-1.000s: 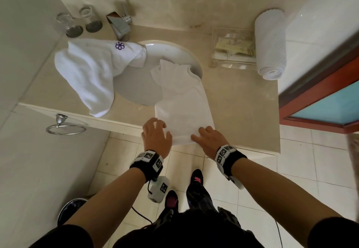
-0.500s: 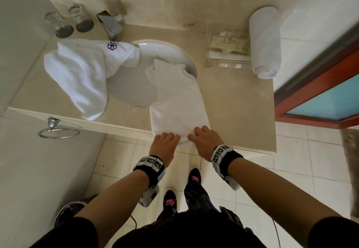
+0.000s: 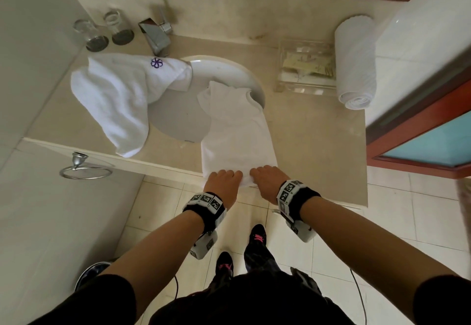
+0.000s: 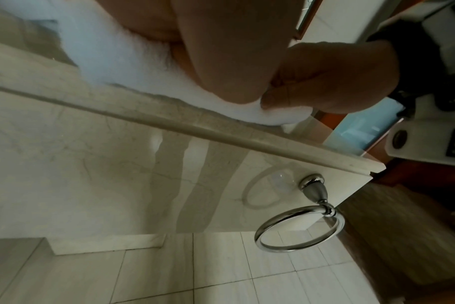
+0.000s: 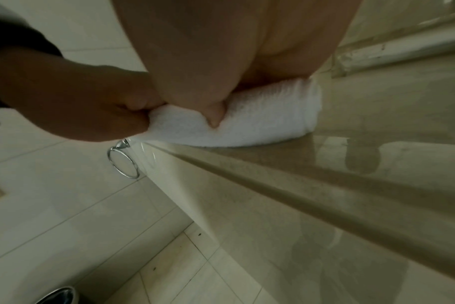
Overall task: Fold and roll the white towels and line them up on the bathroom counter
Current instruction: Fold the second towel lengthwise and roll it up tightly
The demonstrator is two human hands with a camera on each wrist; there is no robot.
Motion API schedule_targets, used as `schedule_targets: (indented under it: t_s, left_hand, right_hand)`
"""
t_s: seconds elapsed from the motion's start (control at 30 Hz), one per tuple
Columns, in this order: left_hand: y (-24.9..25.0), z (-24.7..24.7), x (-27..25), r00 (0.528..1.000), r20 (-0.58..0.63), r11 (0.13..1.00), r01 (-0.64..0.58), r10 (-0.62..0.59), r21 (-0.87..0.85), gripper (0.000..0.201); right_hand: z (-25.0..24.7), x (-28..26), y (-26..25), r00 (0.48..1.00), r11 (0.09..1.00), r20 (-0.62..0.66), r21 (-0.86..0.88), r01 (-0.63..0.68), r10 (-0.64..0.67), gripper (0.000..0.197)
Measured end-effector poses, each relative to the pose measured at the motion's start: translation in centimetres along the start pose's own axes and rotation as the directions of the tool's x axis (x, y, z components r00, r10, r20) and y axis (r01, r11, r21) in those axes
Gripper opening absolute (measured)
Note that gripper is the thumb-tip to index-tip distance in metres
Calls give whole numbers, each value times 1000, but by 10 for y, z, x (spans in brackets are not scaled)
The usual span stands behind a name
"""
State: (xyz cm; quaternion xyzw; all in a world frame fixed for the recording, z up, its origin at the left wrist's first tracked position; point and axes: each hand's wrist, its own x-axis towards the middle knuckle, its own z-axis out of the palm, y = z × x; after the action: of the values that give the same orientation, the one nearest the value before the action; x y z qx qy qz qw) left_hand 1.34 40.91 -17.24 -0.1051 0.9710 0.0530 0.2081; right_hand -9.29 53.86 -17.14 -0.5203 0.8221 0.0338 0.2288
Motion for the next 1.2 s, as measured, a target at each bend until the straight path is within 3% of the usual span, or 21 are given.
schedule_targets:
  t_s: [0.17, 0.37, 0.53, 0.6, 0.67, 0.77, 0.8, 0.9, 0.97, 1.07, 1.2]
  left_hand:
    - [-2, -5, -8, 998, 61, 998, 13, -9, -57, 25]
    - [-4, -8, -8, 979, 190, 997, 75, -68, -29, 22]
    - [-12, -2, -10, 967, 254, 962, 74, -6, -262, 34]
    - [-11, -3, -11, 962, 272, 963, 55, 20, -264, 37]
    - [-7, -6, -12, 973, 232, 982, 45, -1, -184, 37]
    - [3, -9, -17, 1000, -3, 996, 20, -20, -90, 35]
    - [7, -8, -18, 998, -51, 996, 19, -24, -91, 36]
    - [13, -3, -23, 996, -38, 982, 74, -81, -172, 28]
    - [9, -6, -18, 993, 61, 972, 112, -102, -206, 23]
    - [-3, -13, -4, 977, 157, 958, 175, -141, -228, 18]
    - [-11, -21, 12, 956, 286, 951, 148, -67, -273, 13]
  right_hand:
    - [-3, -3, -6, 1000, 999, 3, 23, 26, -26, 25]
    - [-10, 0, -15, 985, 991, 152, -91, 95, -80, 57]
    - [-1, 0, -16, 984, 962, 52, -209, 177, -170, 30]
    - [-5, 1, -21, 988, 976, 100, -171, 134, -118, 23]
    - [-11, 3, -24, 981, 998, 192, -55, 8, 2, 19]
    - [-16, 12, -21, 965, 988, 251, 113, -107, 75, 3]
    - [-19, 14, -20, 958, 977, 271, 159, -139, 93, 10]
    - [-27, 15, -19, 944, 957, 315, 231, -174, 96, 15]
    - [-32, 13, -21, 968, 994, 243, 66, -82, 64, 14]
    - [-23, 7, -28, 998, 982, 21, -178, 57, -55, 37]
    - [-5, -4, -41, 997, 996, -77, -86, -12, 5, 30]
